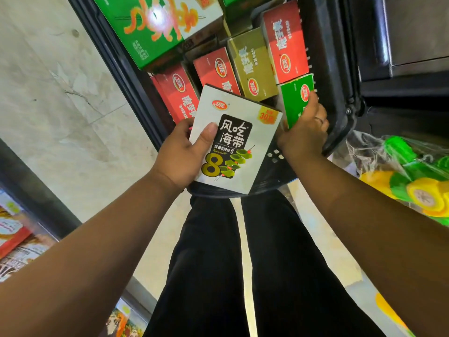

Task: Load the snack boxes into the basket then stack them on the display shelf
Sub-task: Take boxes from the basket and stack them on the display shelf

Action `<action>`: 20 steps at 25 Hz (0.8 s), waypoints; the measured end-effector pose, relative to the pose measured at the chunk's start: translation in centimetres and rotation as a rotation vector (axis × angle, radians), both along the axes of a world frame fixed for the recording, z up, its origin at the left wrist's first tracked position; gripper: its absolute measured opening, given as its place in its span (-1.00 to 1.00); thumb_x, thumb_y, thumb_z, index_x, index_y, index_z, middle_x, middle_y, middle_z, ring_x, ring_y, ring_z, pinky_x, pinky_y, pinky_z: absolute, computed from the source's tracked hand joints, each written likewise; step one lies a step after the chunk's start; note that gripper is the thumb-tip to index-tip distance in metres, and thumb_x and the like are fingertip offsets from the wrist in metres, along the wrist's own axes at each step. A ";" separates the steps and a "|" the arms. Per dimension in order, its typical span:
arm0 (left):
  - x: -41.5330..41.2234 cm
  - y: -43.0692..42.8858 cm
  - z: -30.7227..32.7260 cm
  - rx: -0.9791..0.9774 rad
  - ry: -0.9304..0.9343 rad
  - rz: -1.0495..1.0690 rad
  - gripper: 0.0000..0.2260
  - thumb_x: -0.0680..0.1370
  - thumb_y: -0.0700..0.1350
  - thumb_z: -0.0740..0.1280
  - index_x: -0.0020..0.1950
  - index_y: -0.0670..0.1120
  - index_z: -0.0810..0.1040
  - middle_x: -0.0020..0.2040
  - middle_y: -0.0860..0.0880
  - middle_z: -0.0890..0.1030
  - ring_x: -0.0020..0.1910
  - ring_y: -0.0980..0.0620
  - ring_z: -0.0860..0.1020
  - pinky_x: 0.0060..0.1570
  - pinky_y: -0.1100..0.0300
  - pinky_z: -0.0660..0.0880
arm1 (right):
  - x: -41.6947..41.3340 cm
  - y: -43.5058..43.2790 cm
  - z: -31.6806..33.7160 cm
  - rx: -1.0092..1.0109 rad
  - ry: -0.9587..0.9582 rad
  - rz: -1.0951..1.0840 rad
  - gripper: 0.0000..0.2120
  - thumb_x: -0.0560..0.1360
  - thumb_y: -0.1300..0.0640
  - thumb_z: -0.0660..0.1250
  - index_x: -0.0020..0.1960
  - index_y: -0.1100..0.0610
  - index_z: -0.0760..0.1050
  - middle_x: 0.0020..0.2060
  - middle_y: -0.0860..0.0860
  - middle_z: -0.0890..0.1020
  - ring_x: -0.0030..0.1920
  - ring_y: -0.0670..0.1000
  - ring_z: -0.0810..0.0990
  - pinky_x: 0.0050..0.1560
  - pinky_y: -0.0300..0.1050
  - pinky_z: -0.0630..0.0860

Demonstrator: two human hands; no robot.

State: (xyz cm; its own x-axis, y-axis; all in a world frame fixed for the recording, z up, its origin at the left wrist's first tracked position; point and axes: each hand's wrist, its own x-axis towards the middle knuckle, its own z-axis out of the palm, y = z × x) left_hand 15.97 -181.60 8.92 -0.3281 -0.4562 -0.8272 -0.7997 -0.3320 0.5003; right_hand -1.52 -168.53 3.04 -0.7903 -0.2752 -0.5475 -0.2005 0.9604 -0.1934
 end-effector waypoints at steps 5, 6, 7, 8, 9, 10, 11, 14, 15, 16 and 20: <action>0.0 0.5 -0.7 -0.049 -0.023 0.012 -0.57 0.57 0.25 0.19 0.35 0.07 0.40 0.08 0.14 0.59 -0.16 0.25 0.56 -0.37 0.29 0.43 | 0.4 -0.4 -2.3 0.029 0.134 -0.055 -0.18 0.48 -0.02 0.41 0.57 0.10 0.03 0.42 0.17 0.28 0.38 0.18 0.29 0.35 0.05 0.21; -0.1 0.5 -0.6 -0.057 -0.032 0.002 -0.58 0.57 0.25 0.19 0.35 0.08 0.39 0.06 0.16 0.58 -0.17 0.25 0.55 -0.39 0.30 0.41 | 0.6 -0.2 -2.2 -0.006 0.146 -0.062 -0.20 0.48 -0.04 0.41 0.56 0.09 0.07 0.40 0.16 0.31 0.36 0.16 0.31 0.33 0.02 0.23; -0.1 0.5 -0.5 -0.061 -0.038 -0.002 -0.59 0.57 0.25 0.18 0.35 0.09 0.39 0.06 0.16 0.57 -0.18 0.25 0.54 -0.39 0.30 0.41 | 0.8 0.0 -2.1 -0.045 0.159 -0.069 -0.22 0.48 -0.05 0.42 0.55 0.08 0.10 0.38 0.16 0.34 0.35 0.15 0.32 0.32 0.00 0.23; -0.3 0.5 -0.4 -0.062 -0.035 0.005 -0.59 0.57 0.25 0.18 0.35 0.09 0.39 0.06 0.16 0.57 -0.17 0.25 0.54 -0.34 0.28 0.45 | 0.9 0.2 -1.8 -0.079 0.173 -0.075 -0.23 0.47 -0.05 0.43 0.54 0.07 0.13 0.37 0.15 0.36 0.35 0.14 0.33 0.31 -0.02 0.24; -0.3 0.6 -0.2 -0.063 -0.033 0.019 -0.59 0.57 0.25 0.18 0.34 0.08 0.40 0.08 0.15 0.57 -0.15 0.25 0.55 -0.26 0.24 0.50 | 1.0 0.3 -1.4 -0.100 0.187 -0.079 -0.24 0.47 -0.05 0.43 0.54 0.07 0.15 0.37 0.14 0.37 0.35 0.14 0.33 0.30 -0.02 0.26; -0.3 0.6 0.1 -0.070 -0.034 0.036 -0.59 0.57 0.26 0.19 0.33 0.08 0.40 0.09 0.14 0.58 -0.12 0.22 0.56 -0.18 0.19 0.54 | 0.9 0.4 -0.7 -0.108 0.197 -0.086 -0.23 0.46 -0.05 0.44 0.54 0.06 0.15 0.36 0.14 0.37 0.35 0.14 0.33 0.29 -0.01 0.28; -0.3 0.5 0.3 -0.080 -0.038 0.047 -0.60 0.57 0.26 0.19 0.31 0.08 0.41 0.10 0.13 0.58 -0.10 0.18 0.57 -0.13 0.15 0.55 | 0.8 0.5 0.1 -0.109 0.195 -0.106 -0.22 0.44 -0.02 0.46 0.54 0.05 0.16 0.37 0.13 0.37 0.36 0.14 0.32 0.28 0.00 0.29; -0.2 -0.4 1.8 -0.123 -0.054 0.031 -0.57 0.57 0.25 0.19 0.33 0.04 0.42 0.09 0.12 0.56 -0.02 0.09 0.57 -0.14 0.23 0.51 | 0.5 1.8 3.6 -0.169 0.128 -0.243 -0.19 0.39 0.08 0.49 0.53 0.03 0.16 0.39 0.10 0.36 0.37 0.12 0.30 0.21 -0.07 0.29; -0.2 -1.0 2.7 -0.147 -0.052 0.025 -0.55 0.57 0.24 0.20 0.35 0.02 0.42 0.09 0.12 0.55 0.00 0.08 0.56 -0.12 0.24 0.49 | 0.3 2.1 5.1 -0.223 0.099 -0.290 -0.19 0.38 0.12 0.49 0.52 0.02 0.17 0.38 0.08 0.37 0.37 0.12 0.31 0.19 -0.09 0.29; -0.2 -1.6 3.7 -0.167 -0.054 0.026 -0.54 0.57 0.24 0.20 0.36 0.01 0.42 0.09 0.12 0.54 0.01 0.08 0.55 -0.07 0.21 0.49 | 0.1 2.6 6.4 -0.284 0.075 -0.339 -0.19 0.35 0.15 0.50 0.51 0.01 0.20 0.36 0.06 0.39 0.35 0.12 0.34 0.20 -0.09 0.32; -0.6 -3.3 9.0 -0.223 -0.012 0.047 -0.58 0.59 0.20 0.22 0.34 -0.03 0.47 0.10 0.08 0.56 0.03 0.07 0.56 0.00 0.16 0.46 | -1.3 4.1 13.4 -0.473 -0.060 -0.453 -0.24 0.32 0.25 0.50 0.43 -0.08 0.29 0.26 0.00 0.46 0.24 0.05 0.49 0.23 0.04 0.50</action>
State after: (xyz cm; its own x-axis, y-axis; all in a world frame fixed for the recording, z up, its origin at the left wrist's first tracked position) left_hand 15.36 -184.87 17.90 -0.2931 -0.6427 -0.7079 -0.7922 -0.2513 0.5561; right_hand -2.77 -164.40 16.42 -0.8564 -0.1443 -0.4957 0.2279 0.7559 -0.6138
